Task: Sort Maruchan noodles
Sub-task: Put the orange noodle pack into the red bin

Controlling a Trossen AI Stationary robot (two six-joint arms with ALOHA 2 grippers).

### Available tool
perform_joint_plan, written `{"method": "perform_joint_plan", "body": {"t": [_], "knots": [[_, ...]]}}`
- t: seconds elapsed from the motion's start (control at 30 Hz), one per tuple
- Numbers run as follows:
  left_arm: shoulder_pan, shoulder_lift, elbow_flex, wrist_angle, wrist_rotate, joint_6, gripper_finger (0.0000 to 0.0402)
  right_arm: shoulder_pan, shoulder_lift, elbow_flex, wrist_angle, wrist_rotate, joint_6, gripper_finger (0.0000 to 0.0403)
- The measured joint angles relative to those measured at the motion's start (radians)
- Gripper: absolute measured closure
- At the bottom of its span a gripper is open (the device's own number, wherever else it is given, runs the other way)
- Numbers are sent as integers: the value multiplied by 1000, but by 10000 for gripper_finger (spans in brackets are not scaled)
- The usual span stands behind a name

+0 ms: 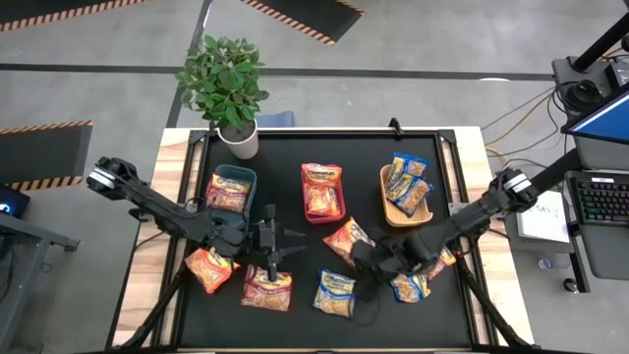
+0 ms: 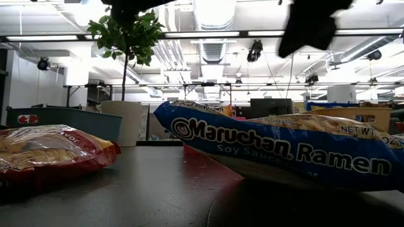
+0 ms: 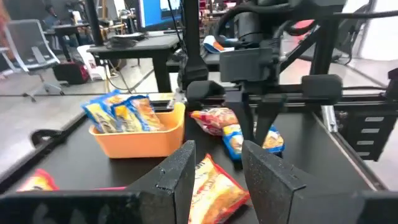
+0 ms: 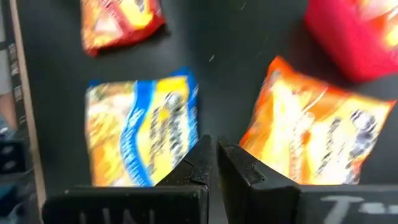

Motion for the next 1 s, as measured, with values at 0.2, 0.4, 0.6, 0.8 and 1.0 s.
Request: {"method": "perform_joint_plan", "body": {"t": [0.2,0.4,0.6,0.8,1.0], "knots": [[-2,111,18,34,44,-21,286,100,2,-46,-62,-9,248,390],[-16,246,81,42,47,-30,286,203,-34,-164,-124,29,478,390],[-21,381,174,39,45,8,286,188,-58,-316,-29,155,577,390],[-15,432,217,42,33,44,286,147,-49,-376,104,227,531,390],[-1,445,215,40,-19,46,286,137,-49,-385,113,280,578,390]]}}
